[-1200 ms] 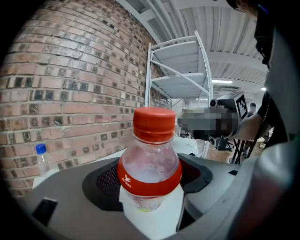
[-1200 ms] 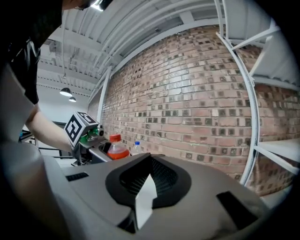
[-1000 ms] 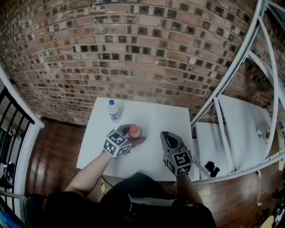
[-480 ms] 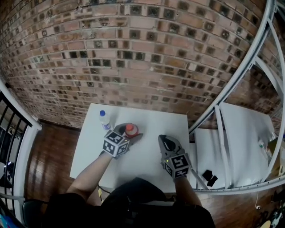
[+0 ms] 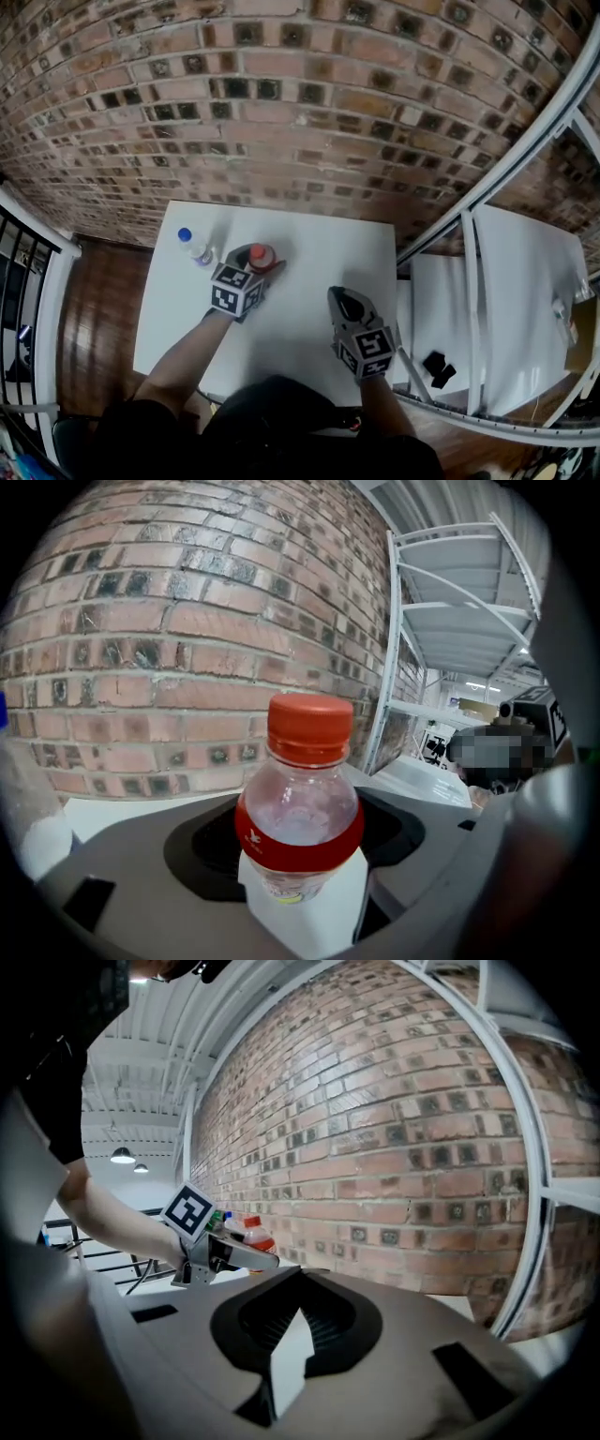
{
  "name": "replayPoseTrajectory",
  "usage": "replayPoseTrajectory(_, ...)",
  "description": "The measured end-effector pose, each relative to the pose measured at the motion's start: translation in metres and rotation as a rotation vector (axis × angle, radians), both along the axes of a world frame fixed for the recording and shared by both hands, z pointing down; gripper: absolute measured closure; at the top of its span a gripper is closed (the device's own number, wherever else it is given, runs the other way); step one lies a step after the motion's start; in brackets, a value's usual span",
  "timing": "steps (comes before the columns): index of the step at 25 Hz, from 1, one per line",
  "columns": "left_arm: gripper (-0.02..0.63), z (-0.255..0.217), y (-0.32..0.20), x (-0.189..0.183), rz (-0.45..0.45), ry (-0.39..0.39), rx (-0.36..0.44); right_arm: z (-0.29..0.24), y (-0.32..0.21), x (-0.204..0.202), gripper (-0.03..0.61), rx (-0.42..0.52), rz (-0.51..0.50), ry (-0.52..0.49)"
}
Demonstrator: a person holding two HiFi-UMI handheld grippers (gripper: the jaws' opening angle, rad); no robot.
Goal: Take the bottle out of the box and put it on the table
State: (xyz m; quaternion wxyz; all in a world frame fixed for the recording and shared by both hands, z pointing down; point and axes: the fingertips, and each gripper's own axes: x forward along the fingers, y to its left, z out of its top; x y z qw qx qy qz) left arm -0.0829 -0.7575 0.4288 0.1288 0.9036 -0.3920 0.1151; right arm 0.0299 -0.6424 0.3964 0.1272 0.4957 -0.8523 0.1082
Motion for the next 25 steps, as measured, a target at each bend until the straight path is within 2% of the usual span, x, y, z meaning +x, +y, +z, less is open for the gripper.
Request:
replayPoseTrajectory(5, 0.284, 0.020, -0.027, 0.008, -0.017, -0.051, 0.024, 0.021, -0.016, 0.002, 0.574, -0.034, -0.021, -0.014)
replayPoseTrajectory(13, 0.284, 0.015, -0.044, 0.021, -0.045, -0.027, 0.093, 0.043, -0.023, -0.003, 0.574, -0.087, -0.039, -0.034)
replayPoseTrajectory(19, 0.273, 0.017, -0.044, 0.022, -0.034, -0.016, 0.078, 0.040, -0.027, -0.003, 0.574, -0.078, -0.038, -0.038)
replayPoseTrajectory(21, 0.235, 0.018, -0.045, 0.018, -0.047, -0.016, 0.068, 0.038, -0.026, -0.005, 0.574, -0.071, -0.038, -0.031)
replayPoseTrajectory(25, 0.230, 0.013, -0.038, 0.012, -0.047, -0.006, 0.069, 0.027, -0.025, -0.007, 0.574, -0.051, -0.024, -0.010)
